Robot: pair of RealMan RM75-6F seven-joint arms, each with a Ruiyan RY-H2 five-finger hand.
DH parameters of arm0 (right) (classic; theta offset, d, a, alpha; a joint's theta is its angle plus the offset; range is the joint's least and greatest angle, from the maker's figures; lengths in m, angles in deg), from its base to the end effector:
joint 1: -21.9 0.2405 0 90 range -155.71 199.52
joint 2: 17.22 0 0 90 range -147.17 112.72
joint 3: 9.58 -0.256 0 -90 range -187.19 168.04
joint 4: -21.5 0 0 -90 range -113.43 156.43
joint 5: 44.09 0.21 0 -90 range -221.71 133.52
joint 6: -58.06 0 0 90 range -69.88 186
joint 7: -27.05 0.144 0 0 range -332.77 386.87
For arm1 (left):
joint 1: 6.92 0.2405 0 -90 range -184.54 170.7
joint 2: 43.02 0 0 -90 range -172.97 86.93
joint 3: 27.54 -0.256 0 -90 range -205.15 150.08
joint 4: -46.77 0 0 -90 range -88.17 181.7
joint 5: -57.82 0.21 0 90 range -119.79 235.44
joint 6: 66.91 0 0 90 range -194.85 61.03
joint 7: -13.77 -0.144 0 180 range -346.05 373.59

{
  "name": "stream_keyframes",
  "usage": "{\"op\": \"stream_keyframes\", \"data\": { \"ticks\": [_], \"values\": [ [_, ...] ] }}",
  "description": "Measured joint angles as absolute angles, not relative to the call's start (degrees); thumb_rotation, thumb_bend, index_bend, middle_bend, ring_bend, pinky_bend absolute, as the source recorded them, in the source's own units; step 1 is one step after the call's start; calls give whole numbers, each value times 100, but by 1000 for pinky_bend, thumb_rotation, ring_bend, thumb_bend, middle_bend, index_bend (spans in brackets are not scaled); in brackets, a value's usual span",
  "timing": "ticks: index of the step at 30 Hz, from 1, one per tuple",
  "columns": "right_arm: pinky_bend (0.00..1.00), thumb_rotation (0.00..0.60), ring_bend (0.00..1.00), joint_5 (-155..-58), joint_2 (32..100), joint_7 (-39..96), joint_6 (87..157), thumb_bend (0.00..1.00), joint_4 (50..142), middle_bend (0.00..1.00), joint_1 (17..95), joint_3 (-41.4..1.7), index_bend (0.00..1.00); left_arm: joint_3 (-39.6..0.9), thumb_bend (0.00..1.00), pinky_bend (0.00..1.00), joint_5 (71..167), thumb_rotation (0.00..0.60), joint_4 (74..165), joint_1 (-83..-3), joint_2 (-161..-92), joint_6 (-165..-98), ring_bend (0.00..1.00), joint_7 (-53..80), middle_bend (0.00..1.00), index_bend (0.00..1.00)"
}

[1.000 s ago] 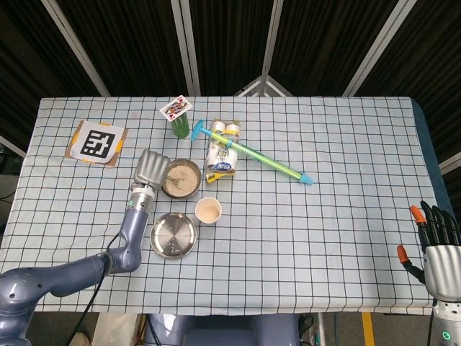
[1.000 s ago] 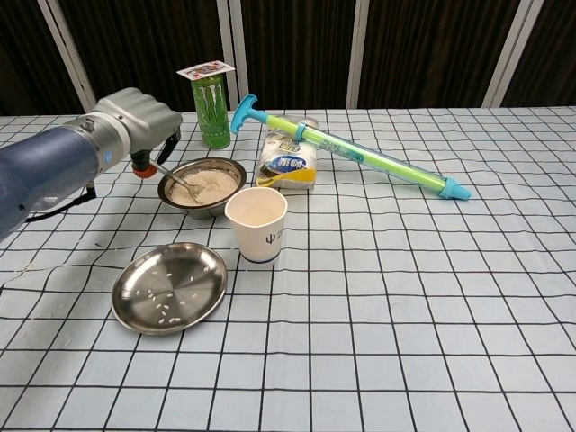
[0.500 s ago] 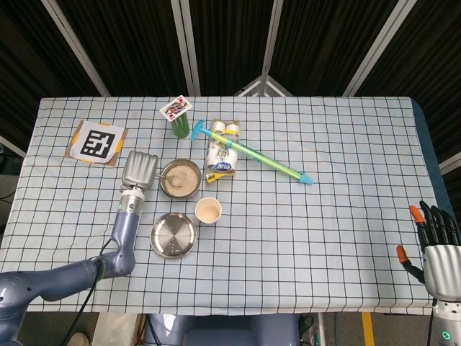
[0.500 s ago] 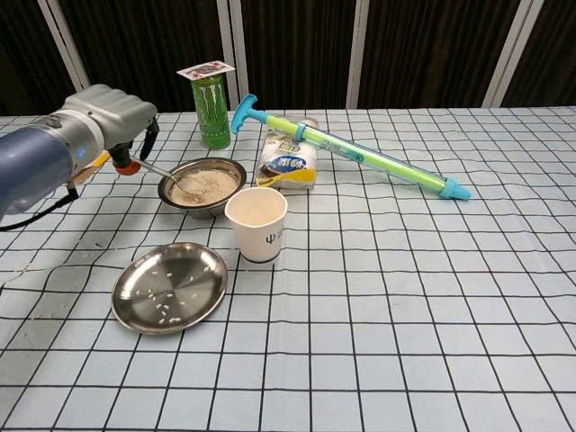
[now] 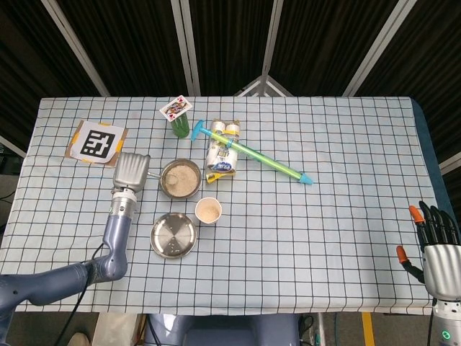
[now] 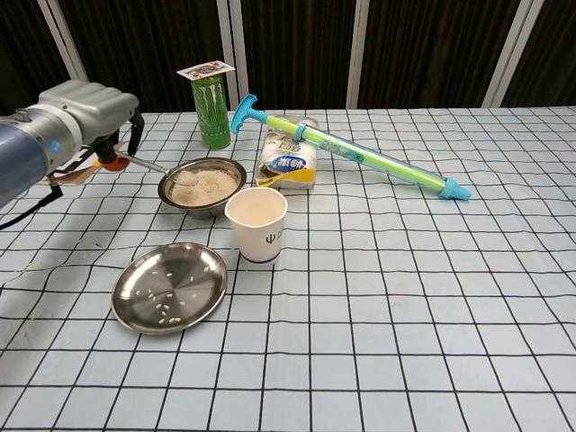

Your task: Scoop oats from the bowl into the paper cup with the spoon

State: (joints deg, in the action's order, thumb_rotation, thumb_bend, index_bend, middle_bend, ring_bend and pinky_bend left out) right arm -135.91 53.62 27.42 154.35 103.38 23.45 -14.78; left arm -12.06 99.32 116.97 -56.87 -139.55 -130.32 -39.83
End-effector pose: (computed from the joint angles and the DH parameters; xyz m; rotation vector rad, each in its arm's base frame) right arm -0.3178 -0.1686 0.1628 1.3151 -0.6805 1.0104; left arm -0.1578 0.4091 -0.0028 -1.6067 -0.5968 -0.5001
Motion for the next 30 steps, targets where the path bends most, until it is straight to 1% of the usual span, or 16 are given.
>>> {"op": "stream_keyframes", "data": {
  "ticks": [10,18,30],
  "values": [
    [87,600,0,-13585,5356,2732,15428,383,10352,44,2343,-1476,0,-1231,490,1000,9904,600,11787,-5610,-13867,-13071,1000,-3829,1000,572],
    [87,600,0,-13582,5356,2735,15427,383,10352,44,2342,-1477,0,-1177,490,1000,9896,600,11891,-5609,-13848,-13088,1000,-3698,1000,572],
    [87,600,0,-13579,5349,2738,15417,383,10366,44,2341,-1473,0,-1162,490,1000,9917,600,12323,-5605,-13715,-13180,1000,-3631,1000,572]
  ]
}}
